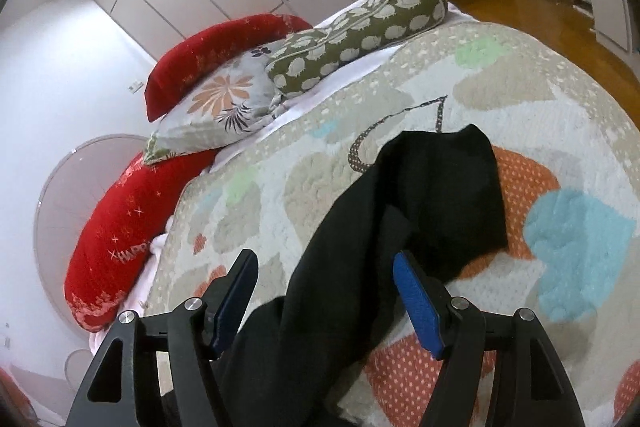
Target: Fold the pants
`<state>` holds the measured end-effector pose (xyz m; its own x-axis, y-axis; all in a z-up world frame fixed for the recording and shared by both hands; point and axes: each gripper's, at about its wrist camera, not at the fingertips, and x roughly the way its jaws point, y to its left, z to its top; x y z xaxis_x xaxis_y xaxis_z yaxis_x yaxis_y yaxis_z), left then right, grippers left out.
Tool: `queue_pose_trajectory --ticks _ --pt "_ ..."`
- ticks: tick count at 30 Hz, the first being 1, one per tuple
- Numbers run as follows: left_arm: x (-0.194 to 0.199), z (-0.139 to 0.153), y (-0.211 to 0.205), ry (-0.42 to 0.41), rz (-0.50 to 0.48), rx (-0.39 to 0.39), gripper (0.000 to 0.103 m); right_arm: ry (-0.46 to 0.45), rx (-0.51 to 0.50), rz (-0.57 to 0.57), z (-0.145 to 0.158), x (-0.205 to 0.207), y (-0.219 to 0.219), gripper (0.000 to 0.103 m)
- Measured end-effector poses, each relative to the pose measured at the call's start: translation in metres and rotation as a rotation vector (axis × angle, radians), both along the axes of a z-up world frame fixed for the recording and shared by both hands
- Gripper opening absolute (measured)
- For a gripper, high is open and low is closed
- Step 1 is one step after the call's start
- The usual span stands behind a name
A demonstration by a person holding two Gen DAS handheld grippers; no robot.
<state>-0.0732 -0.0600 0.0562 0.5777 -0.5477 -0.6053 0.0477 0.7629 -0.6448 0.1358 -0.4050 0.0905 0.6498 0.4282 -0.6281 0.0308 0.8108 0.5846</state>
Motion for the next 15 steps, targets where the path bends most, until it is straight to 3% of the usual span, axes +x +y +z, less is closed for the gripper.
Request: queue_pose_trajectory --ticks 9,10,11,12,13,14,15 --pt "0.027 -0.020 -0.040 0.074 -0.062 0.109 0.080 0.056 -0.004 0.052 -0.026 0.034 0.009 0.068" --pt "0.031 -0.021 -0.049 0.059 -0.075 0.129 0.080 0.059 0.011 0.058 -0.030 0.039 0.009 0.065" --pt "0.035 -0.021 -0.054 0.050 -0.089 0.143 0.080 0.057 0.022 0.067 -0.033 0.043 0.010 0.043" --pt "0.038 -0.022 -0.060 0.045 -0.107 0.155 0.060 0.055 0.021 0.075 -0.035 0.046 0.011 0.028" --pt "0.042 -0.023 -0.065 0.056 -0.129 0.183 0.029 0.061 0.005 0.087 -0.036 0.047 0.013 0.010" --pt "0.045 -0.022 -0.069 0.068 -0.144 0.203 0.017 0.055 -0.015 0.099 -0.034 0.044 0.015 0.007" --pt "0.046 -0.022 -0.068 0.070 -0.156 0.188 0.014 0.038 -0.022 0.108 -0.031 0.039 0.016 0.005"
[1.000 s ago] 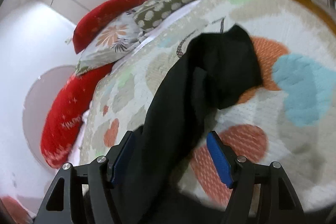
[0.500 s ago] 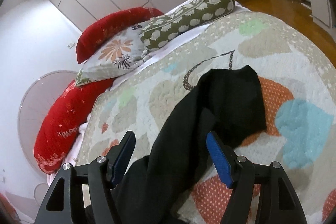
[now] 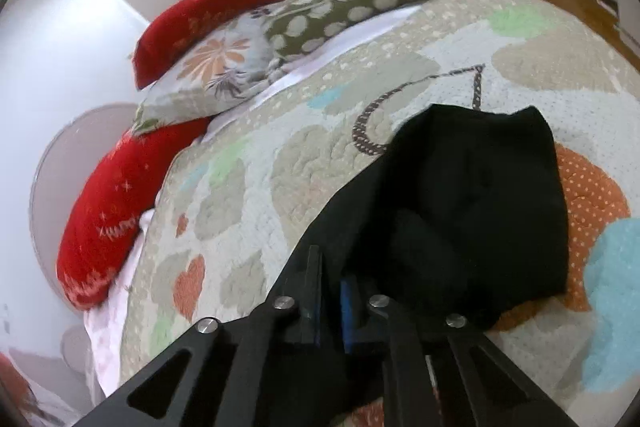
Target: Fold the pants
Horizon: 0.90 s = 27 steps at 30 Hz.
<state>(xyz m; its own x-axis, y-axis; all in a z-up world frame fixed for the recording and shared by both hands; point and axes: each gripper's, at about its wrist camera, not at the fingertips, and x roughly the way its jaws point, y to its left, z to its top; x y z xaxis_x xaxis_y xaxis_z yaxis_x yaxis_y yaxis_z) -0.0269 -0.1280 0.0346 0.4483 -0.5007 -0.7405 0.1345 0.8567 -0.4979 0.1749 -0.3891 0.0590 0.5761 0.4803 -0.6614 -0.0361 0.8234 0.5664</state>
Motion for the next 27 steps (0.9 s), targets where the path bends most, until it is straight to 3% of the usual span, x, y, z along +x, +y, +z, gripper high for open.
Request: queue_pose_trajectory --ticks 7,13,15,17,23,27 --pt "-0.019 0.047 0.048 -0.125 0.034 -0.070 0.009 -0.185 0.002 0.051 0.058 -0.084 -0.017 0.004" --pt "-0.037 0.056 0.066 -0.141 0.079 -0.090 0.009 -0.167 0.012 0.014 0.070 -0.116 -0.029 0.007" --pt "-0.044 0.060 0.066 -0.149 0.076 -0.092 0.009 -0.117 0.005 -0.009 0.063 -0.109 -0.030 0.021" --pt "-0.052 0.064 0.068 -0.161 0.072 -0.103 0.009 -0.068 0.028 0.003 0.053 -0.099 -0.026 0.056" --pt "-0.057 0.065 0.076 -0.155 0.092 -0.111 0.009 -0.063 -0.022 -0.014 0.041 -0.058 -0.010 0.060" --pt "-0.054 0.059 0.083 -0.135 0.105 -0.114 0.009 0.017 -0.083 -0.026 0.020 -0.015 -0.007 0.060"
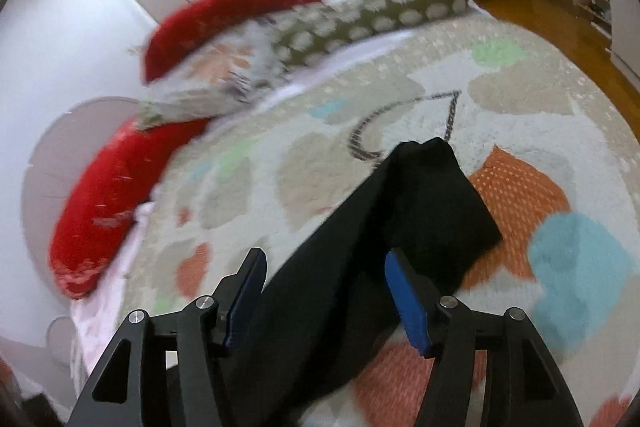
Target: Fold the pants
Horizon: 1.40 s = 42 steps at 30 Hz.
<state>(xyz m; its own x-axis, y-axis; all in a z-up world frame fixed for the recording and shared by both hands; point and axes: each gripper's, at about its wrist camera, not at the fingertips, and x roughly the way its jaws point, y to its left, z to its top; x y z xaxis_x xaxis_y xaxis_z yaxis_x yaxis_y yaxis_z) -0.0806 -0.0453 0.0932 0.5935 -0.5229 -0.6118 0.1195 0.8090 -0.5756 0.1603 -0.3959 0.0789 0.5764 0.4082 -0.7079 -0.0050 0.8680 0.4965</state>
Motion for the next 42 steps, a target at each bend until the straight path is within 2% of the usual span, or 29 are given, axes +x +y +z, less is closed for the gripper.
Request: queue_pose_trajectory --ticks 2,3,5,7,8,12,14,16,18,20,21,23,25,26,28,29,31,33,34,35,37,39,42 --pt "0.003 -0.003 0.003 0.010 0.006 0.001 0.009 0.059 -0.008 -0.010 -0.021 0.025 0.001 0.059" --pt "0.005 -0.004 0.004 0.016 0.009 0.004 0.009 0.079 -0.002 -0.010 -0.030 0.033 0.002 0.055" --pt "0.011 -0.007 0.006 0.034 0.017 0.016 0.009 0.092 -0.001 -0.013 -0.045 0.043 0.005 0.014" --pt "0.017 -0.007 0.009 0.044 0.026 0.034 0.009 0.064 0.042 0.012 -0.038 0.039 0.004 0.004" --pt "0.019 -0.004 0.011 0.039 0.028 0.040 0.009 0.033 0.062 0.023 -0.029 0.033 0.002 0.004" --pt "0.022 0.010 0.020 -0.004 0.031 0.038 0.009 -0.140 0.047 0.055 0.035 -0.023 -0.019 0.004" --pt "0.016 0.015 0.021 -0.030 0.024 0.048 0.009 -0.233 0.041 0.064 0.067 -0.078 -0.036 0.004" --pt "0.009 0.012 0.024 -0.035 0.019 0.059 0.009 -0.284 0.035 0.056 0.082 -0.133 -0.055 0.004" --pt "0.006 0.000 0.031 -0.002 0.031 0.066 0.009 -0.308 0.028 0.039 0.082 -0.188 -0.071 0.004" --pt "0.008 -0.014 0.036 0.042 0.045 0.074 0.009 -0.255 0.021 0.022 0.063 -0.239 -0.083 0.004" --pt "0.010 -0.022 0.039 0.062 0.053 0.081 0.009 -0.232 0.024 0.026 0.055 -0.250 -0.084 0.004" --pt "0.014 -0.041 0.045 0.117 0.072 0.075 0.009 -0.135 0.026 0.050 0.021 -0.276 -0.081 0.004" --pt "0.017 -0.055 0.046 0.156 0.077 0.090 0.009 -0.015 -0.013 0.080 -0.013 -0.283 -0.076 0.004" --pt "0.018 -0.062 0.047 0.174 0.081 0.094 0.009 0.089 -0.032 0.069 -0.033 -0.284 -0.079 0.004" --pt "0.017 -0.065 0.048 0.179 0.085 0.085 0.009 0.163 0.011 0.044 -0.044 -0.287 -0.092 0.004" --pt "0.016 -0.063 0.047 0.175 0.084 0.091 0.009 0.150 0.047 0.013 -0.041 -0.292 -0.106 0.005" --pt "0.012 -0.056 0.045 0.156 0.076 0.116 0.009 0.102 0.048 -0.051 -0.027 -0.297 -0.126 0.007" --pt "0.011 -0.052 0.043 0.145 0.073 0.123 0.009 0.061 -0.008 -0.131 -0.011 -0.299 -0.145 0.021" --pt "0.012 -0.052 0.041 0.147 0.076 0.128 0.009 0.040 -0.051 -0.175 -0.005 -0.297 -0.153 0.040" --pt "0.012 -0.053 0.040 0.151 0.079 0.135 0.009 0.019 -0.088 -0.209 -0.001 -0.293 -0.158 0.055" --pt "0.014 -0.057 0.037 0.166 0.087 0.145 0.009 -0.040 -0.146 -0.219 0.001 -0.280 -0.159 0.057" --pt "0.013 -0.059 0.038 0.175 0.093 0.142 0.009 -0.023 -0.207 -0.204 -0.005 -0.256 -0.153 0.057" --pt "0.011 -0.056 0.039 0.173 0.093 0.137 0.009 0.004 -0.184 -0.129 -0.020 -0.226 -0.144 0.056"
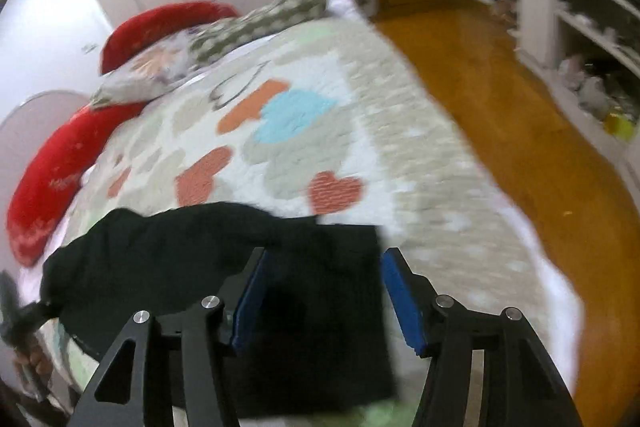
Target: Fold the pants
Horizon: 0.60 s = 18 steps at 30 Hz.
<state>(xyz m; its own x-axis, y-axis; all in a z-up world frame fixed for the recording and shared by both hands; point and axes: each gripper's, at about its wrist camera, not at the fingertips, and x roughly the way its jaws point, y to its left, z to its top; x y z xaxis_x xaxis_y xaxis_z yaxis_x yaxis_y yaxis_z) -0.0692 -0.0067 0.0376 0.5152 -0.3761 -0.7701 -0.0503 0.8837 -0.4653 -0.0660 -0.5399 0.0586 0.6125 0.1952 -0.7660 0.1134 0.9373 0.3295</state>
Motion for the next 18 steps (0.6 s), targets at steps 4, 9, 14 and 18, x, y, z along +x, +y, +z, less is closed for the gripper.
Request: queue_pose_trajectory --ticks 4,9,14,18 --pt "0.002 -0.002 -0.004 0.012 0.003 0.019 0.009 0.019 -0.154 0.060 -0.017 0.007 0.025 0.029" --pt "-0.004 0.014 -0.004 -0.021 -0.013 0.008 0.009 -0.060 -0.168 0.056 0.017 -0.026 0.017 0.007" --pt "-0.013 0.028 -0.010 -0.079 -0.064 0.022 0.009 -0.076 -0.173 0.001 0.038 -0.052 -0.003 0.005" --pt "-0.007 0.010 -0.006 -0.009 -0.026 0.017 0.009 -0.013 -0.015 -0.039 0.015 -0.037 -0.014 0.007"
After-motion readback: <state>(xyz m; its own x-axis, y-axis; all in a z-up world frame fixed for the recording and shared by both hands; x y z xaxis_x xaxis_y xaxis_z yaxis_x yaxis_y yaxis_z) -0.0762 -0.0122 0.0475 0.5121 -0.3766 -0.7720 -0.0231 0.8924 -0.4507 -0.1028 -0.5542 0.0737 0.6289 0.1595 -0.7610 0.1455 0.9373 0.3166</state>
